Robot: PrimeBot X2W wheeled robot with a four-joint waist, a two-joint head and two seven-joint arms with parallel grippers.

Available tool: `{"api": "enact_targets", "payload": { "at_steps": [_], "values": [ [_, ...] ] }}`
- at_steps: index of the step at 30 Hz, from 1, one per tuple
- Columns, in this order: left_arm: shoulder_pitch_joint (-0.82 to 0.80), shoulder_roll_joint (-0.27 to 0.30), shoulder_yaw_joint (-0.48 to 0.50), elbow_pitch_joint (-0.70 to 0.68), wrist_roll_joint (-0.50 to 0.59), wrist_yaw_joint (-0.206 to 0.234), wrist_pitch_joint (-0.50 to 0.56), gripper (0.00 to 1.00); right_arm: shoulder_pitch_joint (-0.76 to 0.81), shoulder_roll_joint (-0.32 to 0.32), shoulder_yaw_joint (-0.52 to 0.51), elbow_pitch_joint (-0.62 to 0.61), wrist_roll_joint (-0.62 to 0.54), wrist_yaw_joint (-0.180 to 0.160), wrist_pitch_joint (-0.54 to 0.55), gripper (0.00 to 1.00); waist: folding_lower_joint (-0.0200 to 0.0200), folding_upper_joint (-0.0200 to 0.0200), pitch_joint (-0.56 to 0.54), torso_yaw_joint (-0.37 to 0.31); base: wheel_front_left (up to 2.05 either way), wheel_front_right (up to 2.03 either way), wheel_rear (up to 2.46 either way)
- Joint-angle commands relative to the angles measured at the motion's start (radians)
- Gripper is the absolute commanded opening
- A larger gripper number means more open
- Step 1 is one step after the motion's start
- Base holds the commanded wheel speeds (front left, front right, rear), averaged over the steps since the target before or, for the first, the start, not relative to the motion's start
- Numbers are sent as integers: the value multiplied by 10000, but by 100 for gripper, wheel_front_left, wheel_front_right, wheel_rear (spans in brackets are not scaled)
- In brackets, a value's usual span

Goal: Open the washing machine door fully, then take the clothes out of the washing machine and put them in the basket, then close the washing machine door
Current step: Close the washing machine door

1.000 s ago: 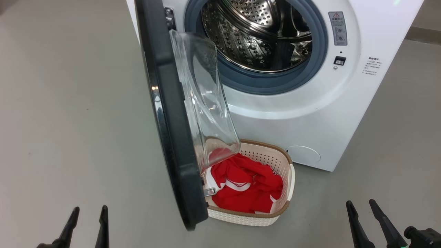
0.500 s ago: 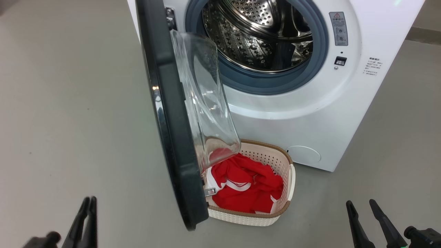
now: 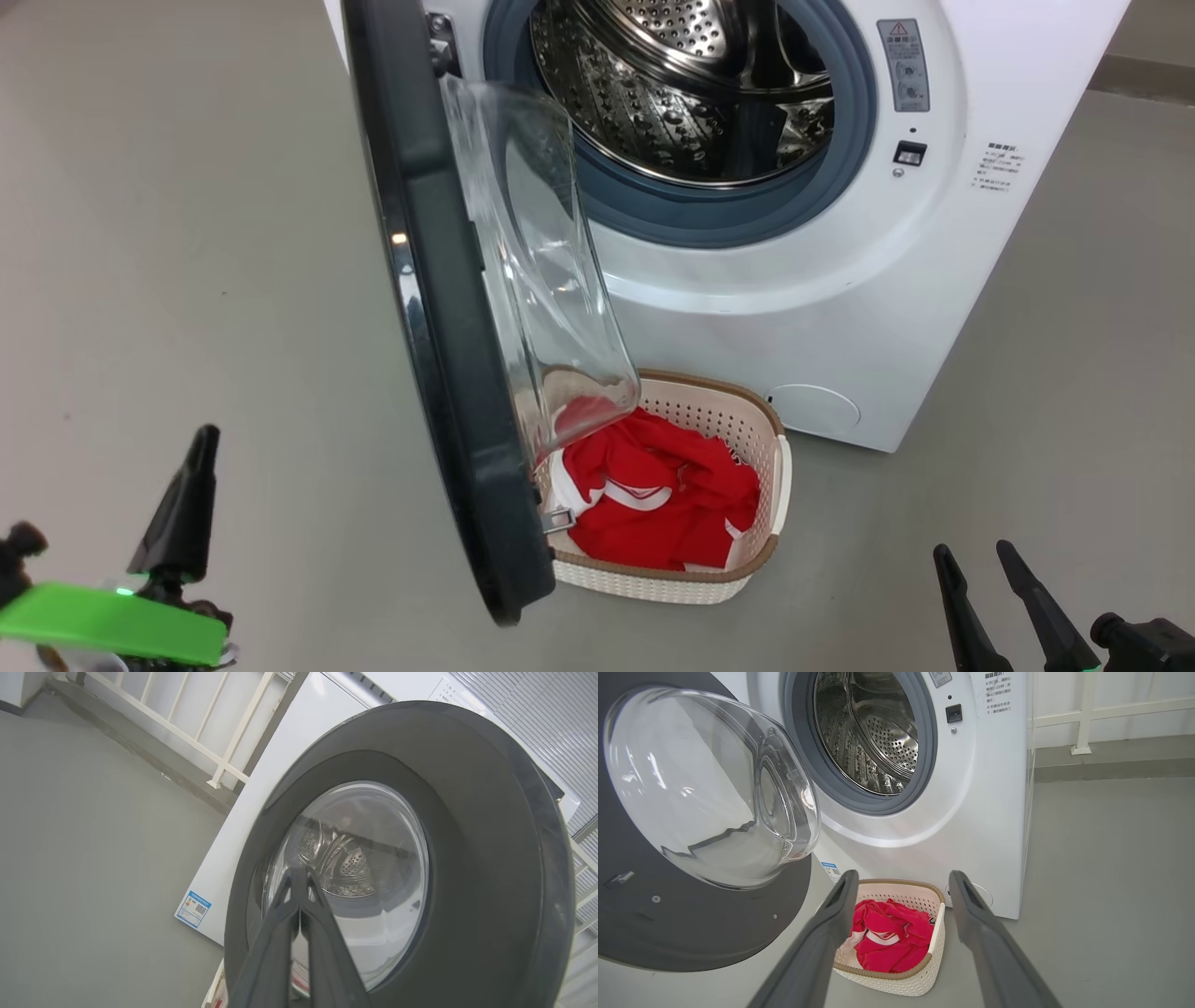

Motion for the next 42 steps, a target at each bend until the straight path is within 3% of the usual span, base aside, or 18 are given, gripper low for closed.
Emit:
{"api": "enact_targets", "payload": {
  "at_steps": [1,8,14,18,25,42],
  "values": [
    [-495,483,288,-297,-162,-56,7,0,-286,-210,243,-246,-82,48,-65,100,0,-1,42,-26,0,0,0],
    [-1047,1939,-1087,-1600,-2894,-56,567,0,-291,-260,237,-274,-77,48,-65,100,0,-1,250,-39,0,0,0],
    [-1254,2491,-1692,-2575,-4423,-56,1458,0,-363,-272,272,-309,-80,48,-65,100,0,-1,368,-71,0,0,0],
    [-1249,2434,-1666,-3049,-4886,-56,2025,0,-385,-281,275,-330,-83,48,-65,100,0,-1,423,-67,0,0,0],
    [-1371,2010,-2176,-3435,-4564,-56,2629,0,-451,-297,246,-340,-82,48,-65,100,0,-1,539,-58,0,0,0],
    [-2592,1092,-3589,-3274,-3701,-56,1887,0,-657,-293,169,-419,-114,48,-65,100,0,-1,943,-176,0,0,0]
  ]
}}
